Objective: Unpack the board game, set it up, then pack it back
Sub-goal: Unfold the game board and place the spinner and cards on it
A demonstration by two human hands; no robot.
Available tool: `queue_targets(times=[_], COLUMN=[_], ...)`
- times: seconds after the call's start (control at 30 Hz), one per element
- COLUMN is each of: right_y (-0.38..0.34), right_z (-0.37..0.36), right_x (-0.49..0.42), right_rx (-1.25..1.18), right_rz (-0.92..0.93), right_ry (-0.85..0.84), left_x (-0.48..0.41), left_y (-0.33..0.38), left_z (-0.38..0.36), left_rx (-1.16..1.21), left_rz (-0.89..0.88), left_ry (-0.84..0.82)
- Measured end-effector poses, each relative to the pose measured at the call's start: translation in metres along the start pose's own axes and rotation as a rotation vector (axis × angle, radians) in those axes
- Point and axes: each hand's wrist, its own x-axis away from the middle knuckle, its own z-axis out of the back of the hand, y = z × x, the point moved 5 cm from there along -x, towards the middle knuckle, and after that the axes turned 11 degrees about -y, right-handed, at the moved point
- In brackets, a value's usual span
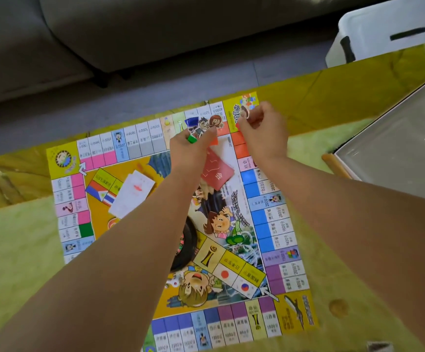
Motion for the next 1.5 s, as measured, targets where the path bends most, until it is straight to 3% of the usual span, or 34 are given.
queue_targets(times=[0.23,0.9,1.3,1.5], right_y=[-0.002,0.015,-0.016,-0.019], right_z=[-0.017,-0.01,0.013,0.036], right_x=[-0.007,0.01,0.014,-0.01], right_rx=[0.142,-0.058,-0.104,-0.287], right_rz=[0.023,0.044,0.171,0.032], right_ry=[0.013,-0.156,-0.195,-0.017], left_x=[-0.012,0.004,0.015,0.008], left_y=[-0.002,-0.001,0.026,0.034], left_z=[0.006,-0.008,-0.021,-0.018], left_rx=[-0.01,0.027,-0.055,-0.012], left_rz=[-0.022,0.035,-0.086,-0.072], left_ry=[-0.028,-0.129,-0.211,-0.179])
